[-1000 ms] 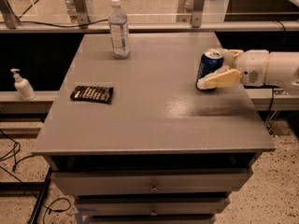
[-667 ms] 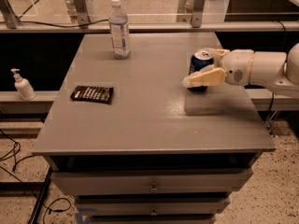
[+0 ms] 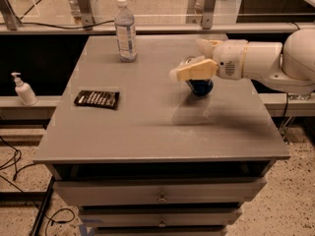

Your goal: Knock pepsi can over

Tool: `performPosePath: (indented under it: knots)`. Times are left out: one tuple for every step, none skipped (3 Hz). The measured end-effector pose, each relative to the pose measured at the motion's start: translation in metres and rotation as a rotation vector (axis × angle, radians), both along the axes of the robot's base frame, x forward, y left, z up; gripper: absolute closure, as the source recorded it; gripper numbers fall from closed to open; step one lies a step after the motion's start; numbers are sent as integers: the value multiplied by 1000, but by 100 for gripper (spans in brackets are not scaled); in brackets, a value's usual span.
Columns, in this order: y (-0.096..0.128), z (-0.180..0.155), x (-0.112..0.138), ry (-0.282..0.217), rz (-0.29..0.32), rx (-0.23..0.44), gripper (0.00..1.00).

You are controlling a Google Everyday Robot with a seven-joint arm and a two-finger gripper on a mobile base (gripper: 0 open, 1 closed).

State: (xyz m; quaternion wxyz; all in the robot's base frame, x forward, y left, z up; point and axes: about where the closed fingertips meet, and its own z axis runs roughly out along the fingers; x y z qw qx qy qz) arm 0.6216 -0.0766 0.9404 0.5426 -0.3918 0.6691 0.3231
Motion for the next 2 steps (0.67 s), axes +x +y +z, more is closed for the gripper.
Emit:
performPosePath:
  knots:
    - [9,5,-6,-5,0,-10,0]
    - [-9,-6,-11,-9,-29,-14,0]
